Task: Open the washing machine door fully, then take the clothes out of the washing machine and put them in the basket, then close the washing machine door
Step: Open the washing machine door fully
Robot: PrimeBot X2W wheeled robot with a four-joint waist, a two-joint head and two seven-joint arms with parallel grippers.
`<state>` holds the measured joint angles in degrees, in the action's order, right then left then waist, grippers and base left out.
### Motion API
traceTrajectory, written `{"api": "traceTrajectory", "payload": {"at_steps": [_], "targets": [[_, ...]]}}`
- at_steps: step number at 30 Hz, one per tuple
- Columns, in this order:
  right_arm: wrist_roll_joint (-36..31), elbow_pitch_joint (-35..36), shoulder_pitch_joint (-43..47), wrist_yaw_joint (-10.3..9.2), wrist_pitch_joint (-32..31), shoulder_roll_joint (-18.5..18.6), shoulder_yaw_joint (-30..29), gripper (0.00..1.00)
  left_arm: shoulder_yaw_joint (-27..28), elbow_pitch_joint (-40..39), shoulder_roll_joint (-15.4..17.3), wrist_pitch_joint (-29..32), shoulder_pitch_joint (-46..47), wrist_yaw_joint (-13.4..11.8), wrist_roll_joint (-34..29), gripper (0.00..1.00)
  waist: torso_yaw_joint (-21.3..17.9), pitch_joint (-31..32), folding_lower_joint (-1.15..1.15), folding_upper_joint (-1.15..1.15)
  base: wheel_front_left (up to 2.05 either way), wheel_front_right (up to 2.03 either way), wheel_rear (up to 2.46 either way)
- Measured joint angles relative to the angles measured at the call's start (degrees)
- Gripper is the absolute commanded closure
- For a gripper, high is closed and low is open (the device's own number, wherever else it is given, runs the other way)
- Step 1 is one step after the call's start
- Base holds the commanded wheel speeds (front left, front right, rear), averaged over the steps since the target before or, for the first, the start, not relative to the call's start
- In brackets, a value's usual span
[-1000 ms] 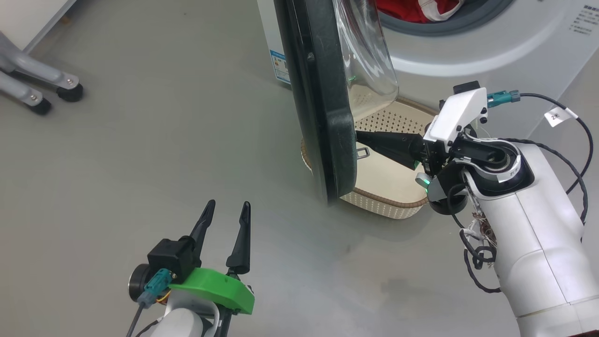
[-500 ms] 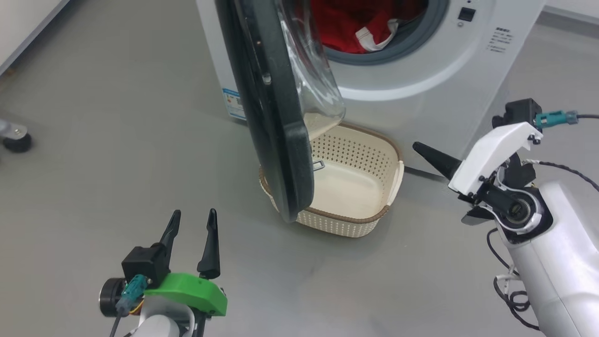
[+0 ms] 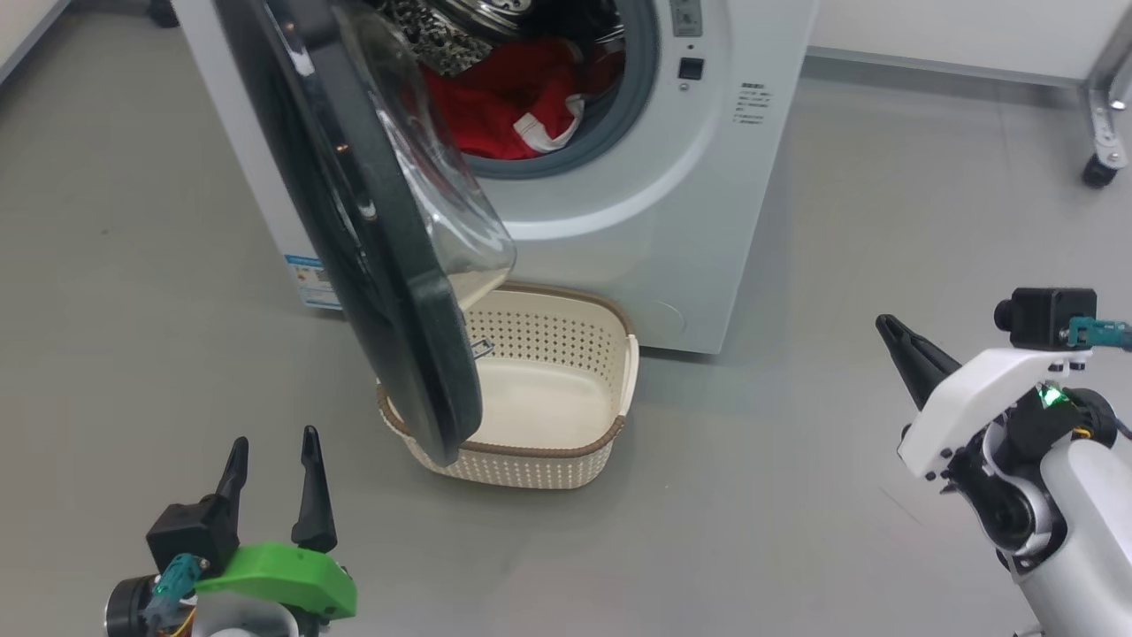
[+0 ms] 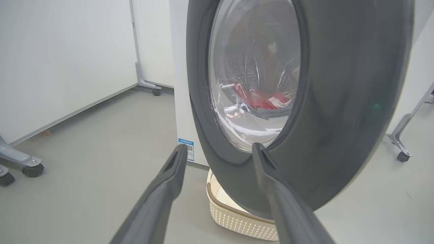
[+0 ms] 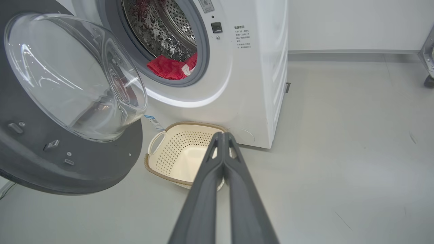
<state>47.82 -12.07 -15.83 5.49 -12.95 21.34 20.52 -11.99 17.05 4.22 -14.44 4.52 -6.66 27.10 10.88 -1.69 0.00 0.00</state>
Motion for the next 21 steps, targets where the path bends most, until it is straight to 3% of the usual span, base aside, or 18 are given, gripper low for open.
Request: {"api": "traceTrajectory", "payload": {"at_steps": [8,21], "targets": [[-7.33,3.03,5.87,-0.13,8.79,2.57,0.32,1.0,1.94,-1.19,-0.03,0.0,-1.01,0.86,-0.53,0.0,-5.13,1.28,0.0,0.0,0.0,0.0,0.0],[-12.2,4.54,14.75,-4.41,22.47,3.08,-3.6,1.0,2.68,-1.43,-0.6,0.0,-1.63,2.83,-1.92,0.0,-9.64,1.11,0.0,0.0,0.0,0.0,0.0]]}}
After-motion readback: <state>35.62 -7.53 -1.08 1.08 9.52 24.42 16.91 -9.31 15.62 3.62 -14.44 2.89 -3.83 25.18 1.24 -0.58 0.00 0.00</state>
